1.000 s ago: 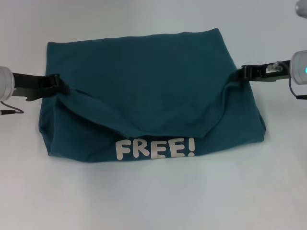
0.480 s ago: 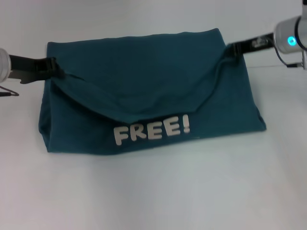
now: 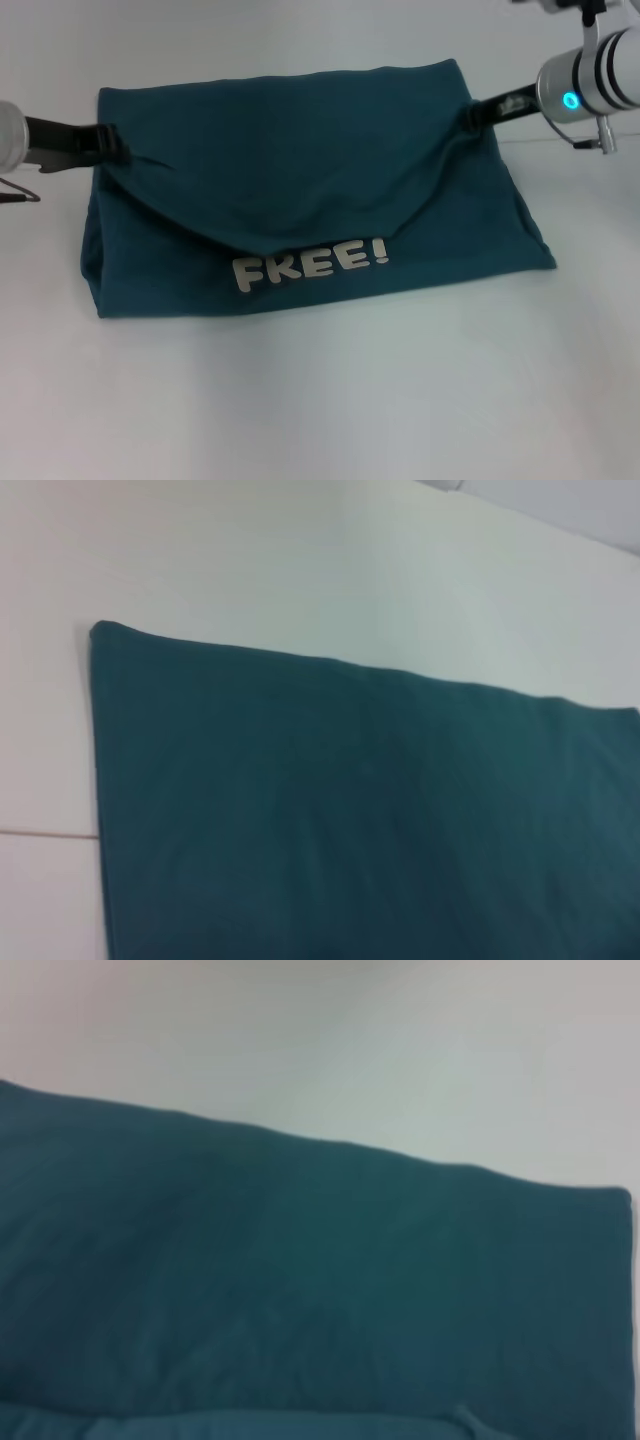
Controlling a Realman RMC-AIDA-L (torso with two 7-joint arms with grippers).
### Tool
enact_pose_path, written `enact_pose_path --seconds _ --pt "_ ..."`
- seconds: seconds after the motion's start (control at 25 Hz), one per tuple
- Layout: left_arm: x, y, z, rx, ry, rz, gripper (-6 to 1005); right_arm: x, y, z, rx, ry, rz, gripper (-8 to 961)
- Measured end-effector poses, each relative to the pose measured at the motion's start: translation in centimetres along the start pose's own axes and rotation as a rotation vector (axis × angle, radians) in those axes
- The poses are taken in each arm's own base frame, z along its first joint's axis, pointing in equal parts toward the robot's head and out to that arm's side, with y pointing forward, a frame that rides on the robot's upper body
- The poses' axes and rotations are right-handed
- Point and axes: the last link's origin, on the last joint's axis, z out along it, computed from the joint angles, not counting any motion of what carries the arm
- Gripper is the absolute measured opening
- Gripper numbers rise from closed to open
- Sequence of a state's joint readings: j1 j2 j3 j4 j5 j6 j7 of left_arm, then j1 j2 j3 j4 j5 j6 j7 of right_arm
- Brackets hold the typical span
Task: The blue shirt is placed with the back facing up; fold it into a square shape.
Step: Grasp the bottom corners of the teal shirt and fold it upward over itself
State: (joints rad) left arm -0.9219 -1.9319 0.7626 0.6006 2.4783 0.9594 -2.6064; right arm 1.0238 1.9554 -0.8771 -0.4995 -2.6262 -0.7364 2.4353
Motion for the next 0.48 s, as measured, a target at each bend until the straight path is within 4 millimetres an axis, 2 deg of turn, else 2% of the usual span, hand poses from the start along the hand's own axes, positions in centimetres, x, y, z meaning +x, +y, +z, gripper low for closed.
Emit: enact_pose_path --seconds 0.24,0.48 --pt "-1.0 0.3 1.1 0.027 0.001 0.042 64 1.4 -0.3 0.5 0.020 0.006 0.020 69" --pt "-0.6 1.1 1.4 0.036 0.042 0.078 75 1.5 -0.3 0.6 0.032 -0.009 0.033 70"
